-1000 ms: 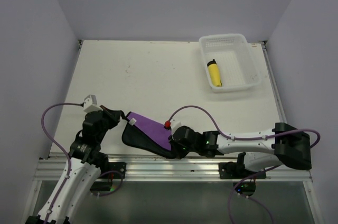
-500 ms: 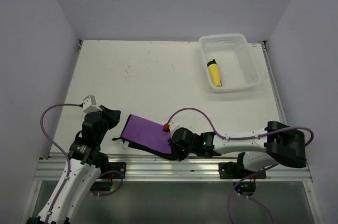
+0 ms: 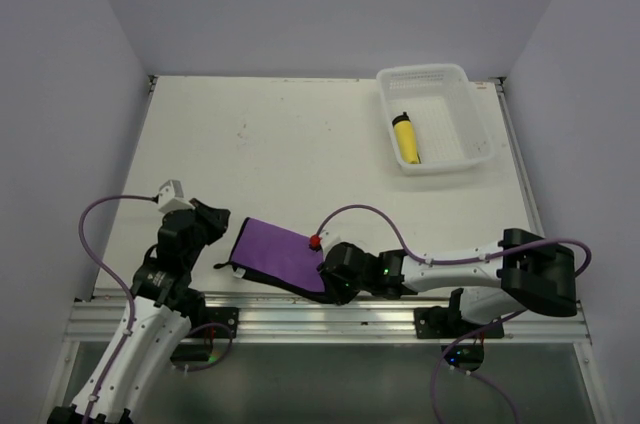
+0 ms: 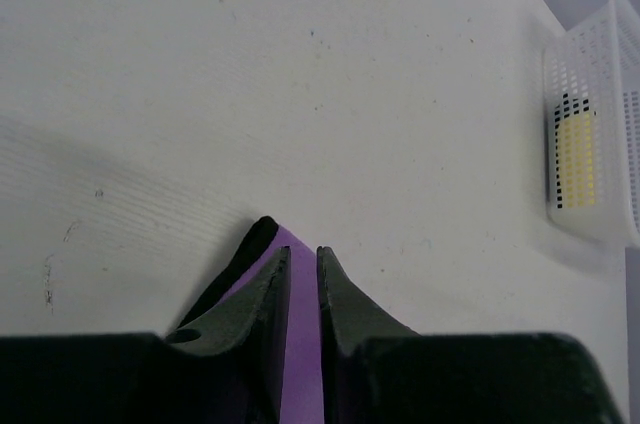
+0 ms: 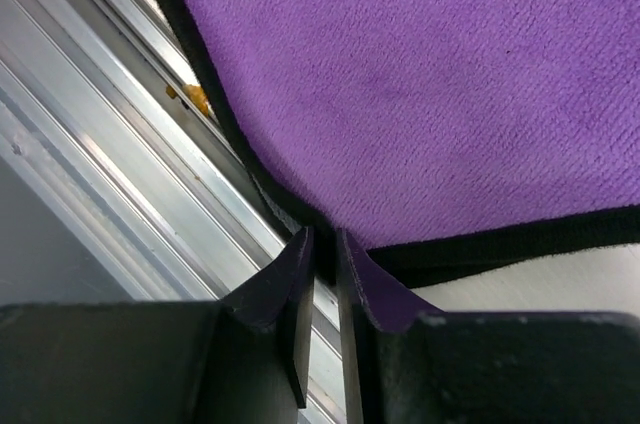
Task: Roll the towels
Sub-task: Fold the towel
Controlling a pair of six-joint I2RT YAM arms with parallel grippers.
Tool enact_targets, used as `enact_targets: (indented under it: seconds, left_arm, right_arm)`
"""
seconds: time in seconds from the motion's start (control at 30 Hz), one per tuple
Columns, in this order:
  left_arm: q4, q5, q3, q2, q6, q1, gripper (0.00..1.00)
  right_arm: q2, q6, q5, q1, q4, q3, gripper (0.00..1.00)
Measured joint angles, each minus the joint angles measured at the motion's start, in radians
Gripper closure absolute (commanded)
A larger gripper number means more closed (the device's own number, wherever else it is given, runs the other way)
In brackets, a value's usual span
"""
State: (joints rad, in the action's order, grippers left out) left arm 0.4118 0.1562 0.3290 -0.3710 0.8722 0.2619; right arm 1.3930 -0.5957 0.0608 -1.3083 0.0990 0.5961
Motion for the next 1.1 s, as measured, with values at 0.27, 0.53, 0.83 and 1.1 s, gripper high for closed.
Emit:
enact_targets:
  seconds: [0.27,0.53,0.83,1.1]
  left_arm:
    - [-0.031,-0.02,0.0,-0.069,-0.001,0.0,0.8]
    - [-0.137,-0.074,-0.014,-0.153,-0.003,0.0,0.99]
    - [-0.269,-0.166,-0.112,-0.23,-0.023,0.005,1.0]
    - [-0.381,-0.175,-0.134,-0.32,-0.031,0.055,1.0]
  right_arm:
    - [-0.092,0.005,0.011,0.0,0.076,0.005,0.63]
    - [-0.272,0.003,0.062,-0.001,0.154,0.011,0.88]
    - [-0.238,-0.079,0.257,0.0,0.206,0.011,0.85]
    - [-0.152,-0.127,0.333,0.046,0.206,0.012,0.82]
